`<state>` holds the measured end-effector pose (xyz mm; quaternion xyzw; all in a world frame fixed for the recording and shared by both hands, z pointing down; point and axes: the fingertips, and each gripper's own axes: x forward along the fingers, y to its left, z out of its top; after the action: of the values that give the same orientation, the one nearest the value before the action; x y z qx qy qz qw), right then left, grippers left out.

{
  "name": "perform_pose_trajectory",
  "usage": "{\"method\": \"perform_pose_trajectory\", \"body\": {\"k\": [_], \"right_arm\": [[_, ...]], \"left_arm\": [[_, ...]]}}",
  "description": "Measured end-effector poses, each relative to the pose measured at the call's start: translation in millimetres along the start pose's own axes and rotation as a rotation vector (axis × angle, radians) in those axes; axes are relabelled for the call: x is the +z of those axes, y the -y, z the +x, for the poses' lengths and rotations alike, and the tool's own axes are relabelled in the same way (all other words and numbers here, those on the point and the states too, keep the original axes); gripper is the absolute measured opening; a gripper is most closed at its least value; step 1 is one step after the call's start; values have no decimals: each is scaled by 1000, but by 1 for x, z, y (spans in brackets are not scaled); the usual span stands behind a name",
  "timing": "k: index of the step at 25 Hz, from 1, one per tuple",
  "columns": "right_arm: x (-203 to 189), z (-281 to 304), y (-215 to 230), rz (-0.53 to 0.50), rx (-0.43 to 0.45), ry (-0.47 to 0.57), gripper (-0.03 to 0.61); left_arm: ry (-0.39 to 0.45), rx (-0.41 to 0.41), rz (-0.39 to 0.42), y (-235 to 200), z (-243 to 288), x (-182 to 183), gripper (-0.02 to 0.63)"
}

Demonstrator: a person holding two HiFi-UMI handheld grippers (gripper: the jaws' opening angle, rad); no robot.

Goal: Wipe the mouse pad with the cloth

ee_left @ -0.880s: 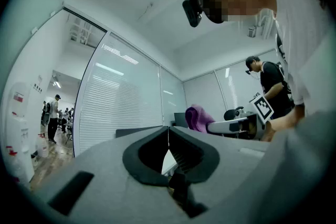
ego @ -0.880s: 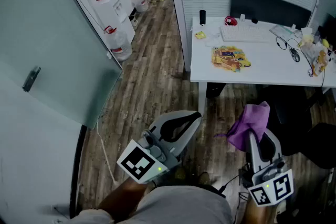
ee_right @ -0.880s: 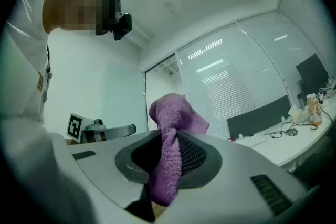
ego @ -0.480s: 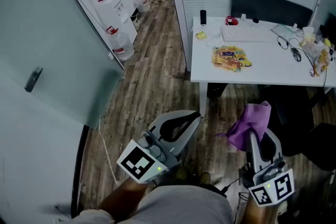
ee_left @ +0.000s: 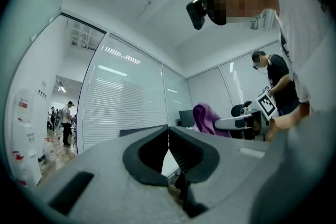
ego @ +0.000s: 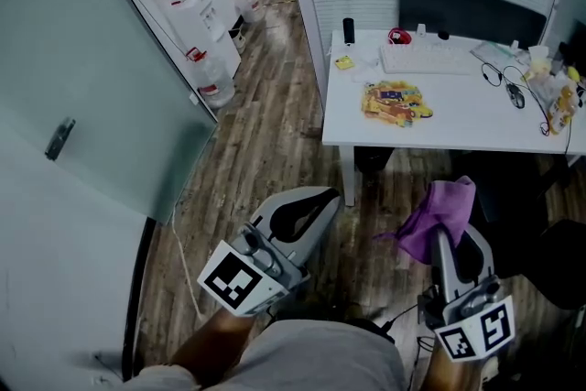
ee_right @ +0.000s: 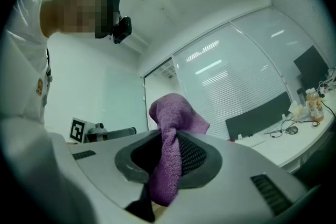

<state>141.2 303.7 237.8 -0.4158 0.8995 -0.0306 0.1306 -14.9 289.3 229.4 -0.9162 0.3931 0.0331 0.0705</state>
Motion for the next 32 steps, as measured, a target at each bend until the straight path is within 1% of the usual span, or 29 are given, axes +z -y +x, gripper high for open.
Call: {"method": "perform_pose_trajectory", "body": {"k": [5,9,12,16,21,27,32], "right_arm": [[6,-10,21,-11,5,10,64],[9,-15,34,-15,-8,19,64],[9,-14,44,-18,-23,21,64],[6,-3,58,-29,-43,12,64],[-2,33,75,-41,-61,-5,64],[-12,101,94,-49,-67,-33,64],[-23,153,116,-44,-97,-57,64]], "left_arm": [[-8,6,13,10,19,-3,15],[-13,-18,23,17,34,-5,15],[11,-31,33,13,47,-4,15],[14,-39,25,-2,63,-8,15],[9,-53,25,-34,81,-21,15],[8,-61,13,-98,112,-34,15],[-2,-86,-7,-149,138,-47,15]]}}
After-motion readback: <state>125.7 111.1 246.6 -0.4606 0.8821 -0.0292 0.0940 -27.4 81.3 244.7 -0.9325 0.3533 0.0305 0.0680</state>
